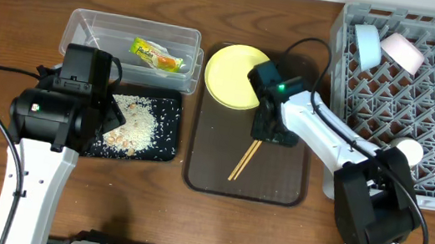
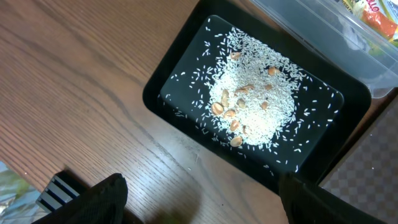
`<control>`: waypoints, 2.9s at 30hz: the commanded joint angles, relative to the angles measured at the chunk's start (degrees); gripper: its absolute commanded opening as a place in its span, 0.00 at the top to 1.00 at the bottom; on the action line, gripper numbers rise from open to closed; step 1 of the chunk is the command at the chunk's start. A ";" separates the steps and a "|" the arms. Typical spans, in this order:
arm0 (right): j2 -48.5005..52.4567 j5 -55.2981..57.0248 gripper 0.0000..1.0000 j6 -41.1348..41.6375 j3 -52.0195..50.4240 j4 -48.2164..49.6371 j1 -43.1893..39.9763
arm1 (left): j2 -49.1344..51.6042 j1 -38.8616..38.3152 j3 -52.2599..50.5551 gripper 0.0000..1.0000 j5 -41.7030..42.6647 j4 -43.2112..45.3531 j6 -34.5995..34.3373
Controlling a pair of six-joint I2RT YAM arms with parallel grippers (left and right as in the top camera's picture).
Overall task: Sort waste into correct bins and load items into the dishwasher rack
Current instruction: 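Close the right gripper on one wooden chopstick, then carry the chopstick to the rack and drop it in with the right gripper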
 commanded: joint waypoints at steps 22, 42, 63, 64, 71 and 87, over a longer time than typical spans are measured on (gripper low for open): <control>-0.61 -0.28 0.53 1.36 -4.74 5.55 2.21 | 0.00 0.20 0.31 0.19 -0.72 -0.20 0.96; -0.61 -0.50 0.64 3.28 -8.39 5.97 2.47 | 0.00 0.20 0.31 0.19 -0.72 -0.17 0.96; -11.06 -1.25 0.99 -5.49 -7.26 5.33 -3.04 | 0.00 0.20 0.31 0.19 -0.72 -0.20 0.96; -13.27 -1.68 0.99 -7.76 -7.21 5.16 -4.09 | 0.00 0.20 0.31 0.19 -0.72 -0.20 0.96; -25.57 -1.86 0.99 -23.23 -7.21 0.13 -12.81 | 0.00 0.20 0.31 0.19 -0.72 -0.15 0.96; -25.44 -4.44 0.99 -37.64 -7.23 5.88 -29.77 | 0.00 0.20 0.31 0.18 -0.72 -0.17 0.94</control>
